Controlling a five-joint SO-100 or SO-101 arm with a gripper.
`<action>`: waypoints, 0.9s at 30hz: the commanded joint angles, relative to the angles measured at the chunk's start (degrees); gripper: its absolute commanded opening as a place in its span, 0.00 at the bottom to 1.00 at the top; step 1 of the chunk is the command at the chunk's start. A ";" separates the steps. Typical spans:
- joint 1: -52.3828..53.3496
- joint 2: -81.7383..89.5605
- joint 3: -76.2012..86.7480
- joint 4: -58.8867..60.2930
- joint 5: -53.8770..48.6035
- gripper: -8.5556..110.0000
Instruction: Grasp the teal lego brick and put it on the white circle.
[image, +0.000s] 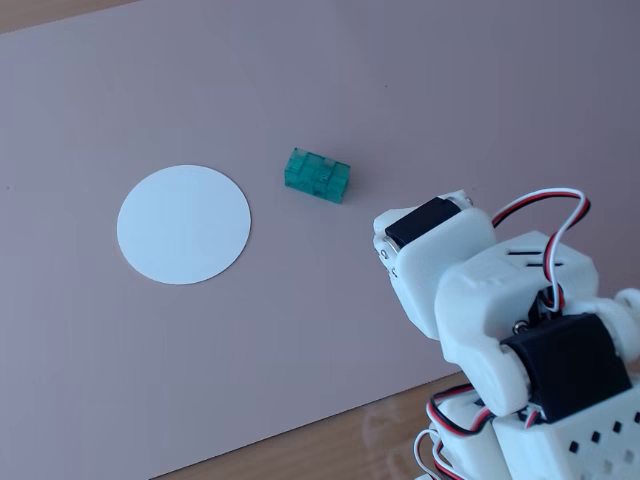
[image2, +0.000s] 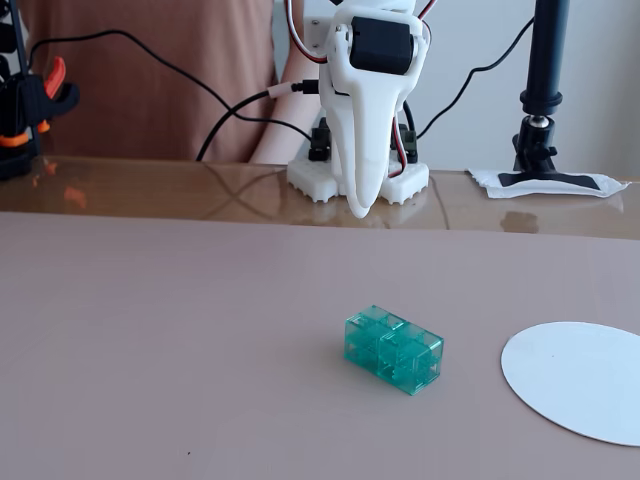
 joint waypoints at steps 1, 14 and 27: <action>-0.18 0.44 -0.18 -0.70 0.18 0.07; -0.18 0.44 -0.18 -0.70 0.62 0.07; -0.09 0.44 -0.18 -0.70 0.70 0.07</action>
